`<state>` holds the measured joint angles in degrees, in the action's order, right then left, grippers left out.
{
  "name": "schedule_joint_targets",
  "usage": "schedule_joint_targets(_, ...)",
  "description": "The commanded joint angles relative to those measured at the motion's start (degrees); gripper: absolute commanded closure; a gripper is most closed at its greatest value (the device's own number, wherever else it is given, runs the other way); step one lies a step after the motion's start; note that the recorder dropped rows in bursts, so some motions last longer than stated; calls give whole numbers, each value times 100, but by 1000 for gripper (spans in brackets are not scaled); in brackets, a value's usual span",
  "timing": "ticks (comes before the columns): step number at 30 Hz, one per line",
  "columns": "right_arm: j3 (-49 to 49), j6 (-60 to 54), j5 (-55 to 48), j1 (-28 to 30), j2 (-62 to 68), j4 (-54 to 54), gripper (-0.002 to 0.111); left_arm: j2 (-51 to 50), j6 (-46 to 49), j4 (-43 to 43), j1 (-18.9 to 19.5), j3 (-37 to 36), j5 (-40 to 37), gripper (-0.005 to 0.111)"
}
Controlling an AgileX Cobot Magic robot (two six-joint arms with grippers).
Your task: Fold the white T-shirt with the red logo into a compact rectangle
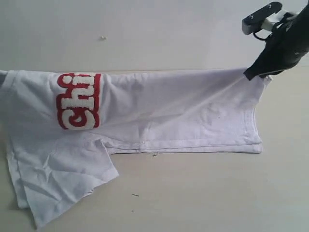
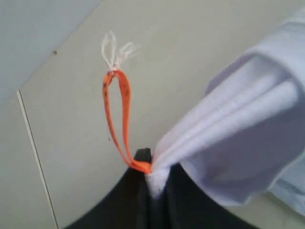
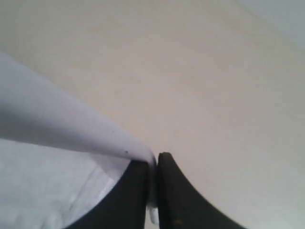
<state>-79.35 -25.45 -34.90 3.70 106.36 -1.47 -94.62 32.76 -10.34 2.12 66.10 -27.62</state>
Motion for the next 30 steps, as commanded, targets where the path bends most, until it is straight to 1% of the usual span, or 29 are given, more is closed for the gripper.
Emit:
schedule_joint_targets(1, -306, -40, 1632, 26, 764, -523, 108, -928, 42, -725, 79, -16, 1832, 107)
schedule_joint_targets(6, -302, -52, 3245, 26, 1309, -671, 107, -1796, 42, -746, 325, 7, 3321, 107)
schedule_joint_targets(8, -317, -85, 3584, 26, 1485, -669, 101, -2024, 20, -736, 417, 7, 3725, 104)
schedule_joint_targets(9, -361, -95, 3615, 26, 1574, -669, 95, -2119, 0, -736, 451, 7, 3920, 99)
schedule_joint_targets(11, -512, -95, 3550, 26, 1724, -669, 84, -2249, 0, -695, 491, 7, 4204, 87)
schedule_joint_targets(12, -611, -95, 3435, 26, 1787, -669, 78, -2287, 0, -673, 528, 7, 4334, 78)
schedule_joint_targets(13, -709, -76, 3352, 26, 1841, -607, 73, -2294, 0, -625, 537, 7, 4410, 69)
schedule_joint_targets(14, -861, 203, 3238, 26, 1902, -465, 68, -2294, -25, -414, 537, 7, 4556, 53)
schedule_joint_targets(15, -986, 554, 3120, 26, 1915, -338, 67, -2294, -42, -156, 537, 7, 4714, 42)
schedule_joint_targets(16, -1160, 920, 2954, 26, 1925, -323, 66, -2265, -42, 221, 537, 7, 4842, 35)
schedule_joint_targets(17, -1331, 1159, 2778, 26, 1925, -336, 66, -2222, -42, 495, 537, 7, 4879, 34)
schedule_joint_targets(18, -1616, 1496, 2337, 43, 1925, -336, 66, -2146, -42, 881, 537, 7, 4868, 35)
schedule_joint_targets(20, -2080, 1822, 1717, 111, 1938, -336, 66, -2053, -42, 1126, 537, 7, 4868, 35)
schedule_joint_targets(22, -2496, 2215, 1005, 179, 1938, -282, 66, -1979, -191, 1155, 537, 7, 4880, 35)
schedule_joint_targets(24, -2654, 2193, 559, 179, 1946, -178, 69, -1979, -340, 1155, 537, 7, 4869, 35)
schedule_joint_targets(26, -2691, 1942, 218, 166, 1969, 96, 78, -1979, -360, 1155, 537, 7, 4735, 35)
schedule_joint_targets(28, -2691, 1107, -88, 158, 2107, 947, 94, -1991, -360, 1155, 537, 7, 4609, 35)
schedule_joint_targets(29, -2691, 615, -260, 158, 2247, 1579, 104, -1991, -360, 1155, 537, 7, 4527, 35)
schedule_joint_targets(30, -2691, 381, -319, 158, 2340, 1894, 108, -1980, -365, 1155, 537, 7, 4491, 35)
